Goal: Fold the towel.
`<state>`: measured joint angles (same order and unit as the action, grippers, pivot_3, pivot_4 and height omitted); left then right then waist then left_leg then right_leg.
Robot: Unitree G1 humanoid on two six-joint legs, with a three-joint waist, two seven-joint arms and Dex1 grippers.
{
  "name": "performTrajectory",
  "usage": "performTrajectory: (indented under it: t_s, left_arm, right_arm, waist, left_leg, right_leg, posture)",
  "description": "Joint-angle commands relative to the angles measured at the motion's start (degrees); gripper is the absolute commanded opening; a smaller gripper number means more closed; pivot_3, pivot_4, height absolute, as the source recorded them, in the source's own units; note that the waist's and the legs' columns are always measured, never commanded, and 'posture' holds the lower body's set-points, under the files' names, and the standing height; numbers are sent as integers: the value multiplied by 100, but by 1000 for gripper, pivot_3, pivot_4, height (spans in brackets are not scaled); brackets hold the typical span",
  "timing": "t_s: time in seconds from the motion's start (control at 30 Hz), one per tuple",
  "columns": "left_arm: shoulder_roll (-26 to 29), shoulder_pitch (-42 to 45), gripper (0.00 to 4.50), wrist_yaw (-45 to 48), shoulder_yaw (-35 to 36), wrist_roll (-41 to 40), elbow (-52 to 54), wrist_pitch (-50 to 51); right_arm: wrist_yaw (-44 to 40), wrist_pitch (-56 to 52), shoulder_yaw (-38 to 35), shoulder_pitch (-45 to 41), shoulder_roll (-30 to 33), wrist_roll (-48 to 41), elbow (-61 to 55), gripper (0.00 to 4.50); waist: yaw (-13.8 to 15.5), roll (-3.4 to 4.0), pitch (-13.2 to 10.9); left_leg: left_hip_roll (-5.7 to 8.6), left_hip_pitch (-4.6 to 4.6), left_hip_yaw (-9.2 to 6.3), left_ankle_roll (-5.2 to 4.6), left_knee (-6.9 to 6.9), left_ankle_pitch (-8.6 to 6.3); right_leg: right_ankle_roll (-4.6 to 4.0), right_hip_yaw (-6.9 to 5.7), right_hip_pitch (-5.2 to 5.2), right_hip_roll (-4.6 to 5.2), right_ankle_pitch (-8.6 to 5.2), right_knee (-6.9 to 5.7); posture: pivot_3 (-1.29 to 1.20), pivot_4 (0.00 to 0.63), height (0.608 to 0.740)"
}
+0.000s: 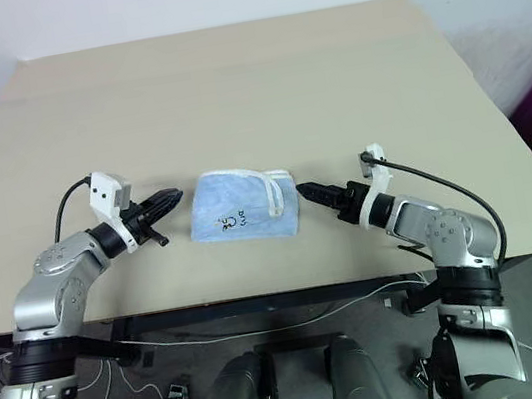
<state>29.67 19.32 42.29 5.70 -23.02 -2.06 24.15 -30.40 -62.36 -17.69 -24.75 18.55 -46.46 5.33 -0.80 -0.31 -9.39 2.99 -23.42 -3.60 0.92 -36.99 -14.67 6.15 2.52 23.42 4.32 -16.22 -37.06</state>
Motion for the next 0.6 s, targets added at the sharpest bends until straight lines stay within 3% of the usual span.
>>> performTrajectory:
  t_s: [0.03, 0.6]
  left_arm:
    - [54, -125, 475, 11, 153, -37, 246, -117]
    - [-71, -415, 475, -72, 126, -105, 573, -70]
  right_arm:
    - [124, -299, 79, -75, -134, -106, 173, 4467]
    - [51, -984, 1054, -687, -734, 98, 390, 4467]
  waist:
    - [-14, 1, 0]
    - [-182, -5, 4]
  left_leg:
    - [0, 0, 0, 0, 1, 0]
    - [-42, 4, 13, 2, 3, -1]
  right_leg:
    - [0, 0, 0, 0, 0, 0]
    - [-1, 13, 7, -40, 0, -2]
  posture:
    - [0, 150, 740]
    - [0, 150, 740]
